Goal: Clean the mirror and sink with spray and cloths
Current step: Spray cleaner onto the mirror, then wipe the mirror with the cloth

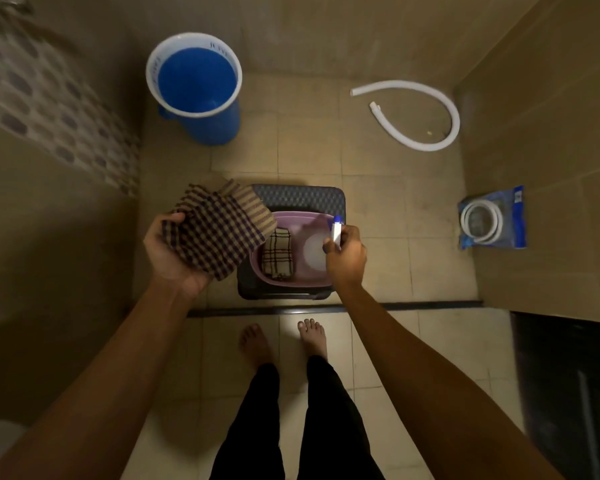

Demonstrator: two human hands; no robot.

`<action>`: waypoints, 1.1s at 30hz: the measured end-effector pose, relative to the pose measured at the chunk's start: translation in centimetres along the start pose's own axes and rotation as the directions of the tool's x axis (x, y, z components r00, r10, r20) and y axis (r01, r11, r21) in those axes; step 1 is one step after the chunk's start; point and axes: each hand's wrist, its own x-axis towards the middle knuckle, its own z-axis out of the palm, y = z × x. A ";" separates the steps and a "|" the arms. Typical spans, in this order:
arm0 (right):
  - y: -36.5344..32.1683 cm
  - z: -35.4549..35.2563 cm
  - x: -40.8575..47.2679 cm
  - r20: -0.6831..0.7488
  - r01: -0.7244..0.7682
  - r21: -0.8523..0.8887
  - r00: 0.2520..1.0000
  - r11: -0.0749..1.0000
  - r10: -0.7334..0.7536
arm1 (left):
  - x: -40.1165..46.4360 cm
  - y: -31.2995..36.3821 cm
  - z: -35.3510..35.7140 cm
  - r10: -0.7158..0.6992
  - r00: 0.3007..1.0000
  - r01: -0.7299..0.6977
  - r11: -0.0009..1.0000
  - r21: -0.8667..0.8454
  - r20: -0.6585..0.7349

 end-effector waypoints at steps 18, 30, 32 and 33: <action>-11.4 -4.3 -1.1 0.343 0.102 0.289 0.917 0.952 -0.202 | -2.9 1.1 3.5 -0.035 0.996 0.034 0.999 0.011 0.079; -19.4 -5.4 -3.8 0.512 0.295 0.344 0.737 0.891 -0.441 | -8.0 3.8 6.6 -0.079 0.987 0.080 0.997 -0.001 0.143; -20.6 -5.7 -4.5 0.487 0.364 0.339 0.721 0.868 -0.493 | -9.2 4.6 6.5 -0.010 0.989 0.016 0.999 -0.035 0.149; -21.5 -5.9 -5.1 0.476 0.401 0.334 0.710 0.853 -0.519 | -9.9 4.8 6.4 0.029 0.988 -0.022 0.998 -0.052 0.149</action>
